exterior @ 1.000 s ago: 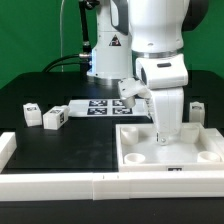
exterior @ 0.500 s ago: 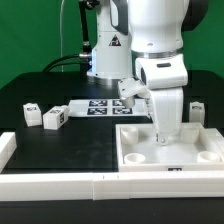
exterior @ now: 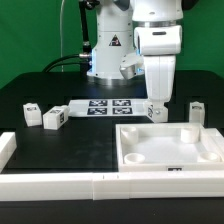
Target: Assemble one leg
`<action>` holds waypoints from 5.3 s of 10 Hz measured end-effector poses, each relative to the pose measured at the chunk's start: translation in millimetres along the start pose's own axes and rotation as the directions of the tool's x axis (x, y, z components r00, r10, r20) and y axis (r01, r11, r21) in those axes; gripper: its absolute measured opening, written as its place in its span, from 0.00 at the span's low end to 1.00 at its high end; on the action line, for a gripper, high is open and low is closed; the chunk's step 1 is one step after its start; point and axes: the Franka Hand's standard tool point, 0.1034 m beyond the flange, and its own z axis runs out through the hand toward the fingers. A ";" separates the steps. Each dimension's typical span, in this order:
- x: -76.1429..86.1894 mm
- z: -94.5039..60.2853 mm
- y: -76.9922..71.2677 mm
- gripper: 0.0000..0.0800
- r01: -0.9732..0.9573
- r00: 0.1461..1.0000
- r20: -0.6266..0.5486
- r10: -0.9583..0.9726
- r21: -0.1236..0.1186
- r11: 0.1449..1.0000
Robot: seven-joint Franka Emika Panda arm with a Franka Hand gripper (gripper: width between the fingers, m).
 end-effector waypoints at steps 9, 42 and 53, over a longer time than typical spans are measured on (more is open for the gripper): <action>8.7 9.7 -10.4 0.81 -0.805 0.590 -0.093 0.802 0.012 0.593; 92.6 42.6 -87.7 0.48 -0.998 0.009 0.744 0.668 0.049 -0.042; 88.6 -13.3 -74.7 0.36 -0.998 0.039 0.767 0.640 0.067 -0.019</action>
Offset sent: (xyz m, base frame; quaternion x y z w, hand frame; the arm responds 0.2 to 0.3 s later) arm 0.0000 0.0000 0.0000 0.0000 0.0000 0.1790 0.9838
